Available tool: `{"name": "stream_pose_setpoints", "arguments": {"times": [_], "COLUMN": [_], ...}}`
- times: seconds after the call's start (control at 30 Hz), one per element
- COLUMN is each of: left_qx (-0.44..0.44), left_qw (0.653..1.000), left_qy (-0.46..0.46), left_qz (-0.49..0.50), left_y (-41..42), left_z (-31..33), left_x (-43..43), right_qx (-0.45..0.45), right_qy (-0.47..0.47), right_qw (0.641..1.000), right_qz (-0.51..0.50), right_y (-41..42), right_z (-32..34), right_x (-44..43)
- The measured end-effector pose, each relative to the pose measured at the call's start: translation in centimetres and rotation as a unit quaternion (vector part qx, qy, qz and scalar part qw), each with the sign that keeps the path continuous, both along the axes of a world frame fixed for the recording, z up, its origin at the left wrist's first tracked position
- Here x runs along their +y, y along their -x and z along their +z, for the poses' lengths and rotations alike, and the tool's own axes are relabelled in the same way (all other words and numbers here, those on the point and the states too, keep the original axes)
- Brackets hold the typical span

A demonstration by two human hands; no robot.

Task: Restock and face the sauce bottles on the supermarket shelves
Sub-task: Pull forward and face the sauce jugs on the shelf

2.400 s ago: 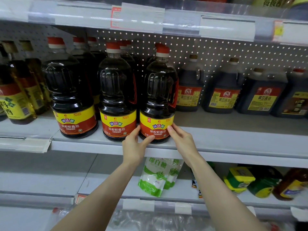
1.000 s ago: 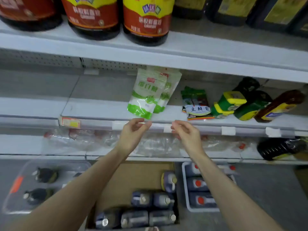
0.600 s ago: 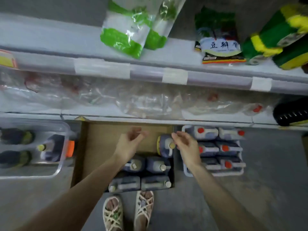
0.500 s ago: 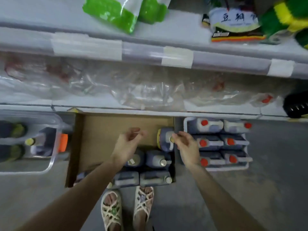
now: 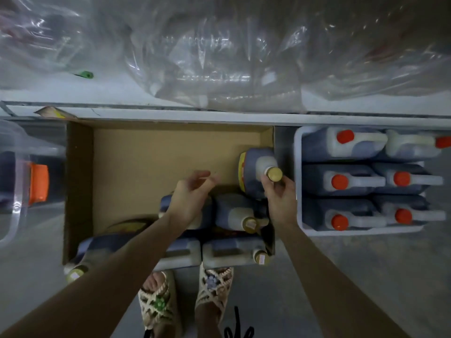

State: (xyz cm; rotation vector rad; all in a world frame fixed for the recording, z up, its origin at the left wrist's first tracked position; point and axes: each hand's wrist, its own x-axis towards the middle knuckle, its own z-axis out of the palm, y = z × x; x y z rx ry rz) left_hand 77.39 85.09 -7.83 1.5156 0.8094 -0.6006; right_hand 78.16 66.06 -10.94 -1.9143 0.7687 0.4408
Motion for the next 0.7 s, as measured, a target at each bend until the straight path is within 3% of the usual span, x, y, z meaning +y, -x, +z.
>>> {"name": "stream_pose_setpoints", "arguments": {"times": [0.4, 0.7], "left_qx": [-0.004, -0.052], "left_qw": [1.000, 0.998], "left_qy": [-0.008, 0.000], "left_qz": [0.001, -0.024], "left_y": [-0.3, -0.5], "left_z": [1.4, 11.8], "left_x": [0.9, 1.4], "right_qx": [-0.069, -0.145], "right_qy": [-0.019, -0.058], "right_qw": [0.997, 0.987], "right_qz": [-0.034, -0.020], "right_y": [-2.4, -3.2], "right_z": [1.3, 13.9], "right_x": [1.9, 2.1]}}
